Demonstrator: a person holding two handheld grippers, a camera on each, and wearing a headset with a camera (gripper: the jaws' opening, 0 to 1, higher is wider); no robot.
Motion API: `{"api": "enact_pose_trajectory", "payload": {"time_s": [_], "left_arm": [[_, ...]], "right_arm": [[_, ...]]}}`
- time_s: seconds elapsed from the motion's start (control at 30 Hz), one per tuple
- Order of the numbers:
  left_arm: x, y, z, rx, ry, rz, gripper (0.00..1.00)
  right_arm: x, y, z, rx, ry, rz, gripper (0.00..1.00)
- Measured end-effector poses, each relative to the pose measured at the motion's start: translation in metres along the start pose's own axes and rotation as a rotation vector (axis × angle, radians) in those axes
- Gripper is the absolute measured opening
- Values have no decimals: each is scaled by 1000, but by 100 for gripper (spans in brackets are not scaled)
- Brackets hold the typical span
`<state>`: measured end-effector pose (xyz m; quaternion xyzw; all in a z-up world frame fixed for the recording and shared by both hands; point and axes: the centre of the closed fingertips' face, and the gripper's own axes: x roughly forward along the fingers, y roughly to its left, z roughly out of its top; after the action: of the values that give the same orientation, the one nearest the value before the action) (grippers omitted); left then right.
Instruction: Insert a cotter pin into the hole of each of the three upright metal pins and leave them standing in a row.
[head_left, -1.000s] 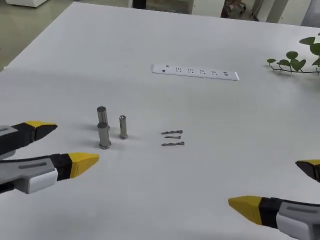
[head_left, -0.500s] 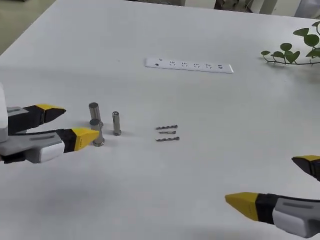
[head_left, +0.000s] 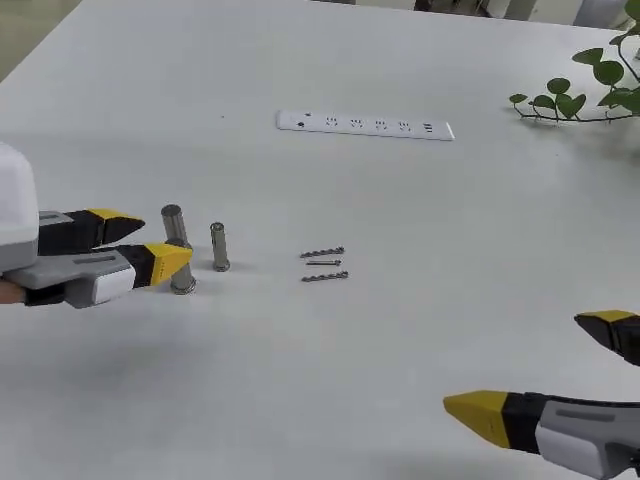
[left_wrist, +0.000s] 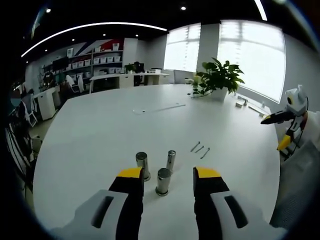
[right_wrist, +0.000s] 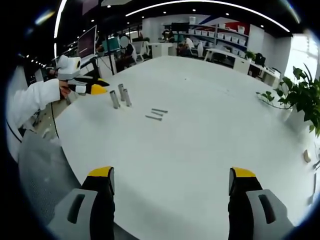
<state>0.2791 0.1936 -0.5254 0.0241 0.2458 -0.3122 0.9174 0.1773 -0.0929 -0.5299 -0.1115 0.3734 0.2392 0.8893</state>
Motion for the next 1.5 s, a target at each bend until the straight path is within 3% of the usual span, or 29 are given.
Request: {"api": "enact_pose_trajectory", "payload": {"time_s": [0.7, 1.27, 1.4, 1.5], "left_arm": [[24, 5, -19, 42, 90, -17, 22], [33, 7, -26, 114, 117, -23, 11], [32, 6, -26, 112, 111, -60, 10], [33, 7, -25, 165, 98, -45, 10]], "right_arm": [[3, 2, -4, 6, 22, 2, 93], [3, 1, -6, 15, 31, 0, 93], [3, 1, -6, 18, 32, 3, 93], [3, 1, -7, 14, 32, 0, 93]]}}
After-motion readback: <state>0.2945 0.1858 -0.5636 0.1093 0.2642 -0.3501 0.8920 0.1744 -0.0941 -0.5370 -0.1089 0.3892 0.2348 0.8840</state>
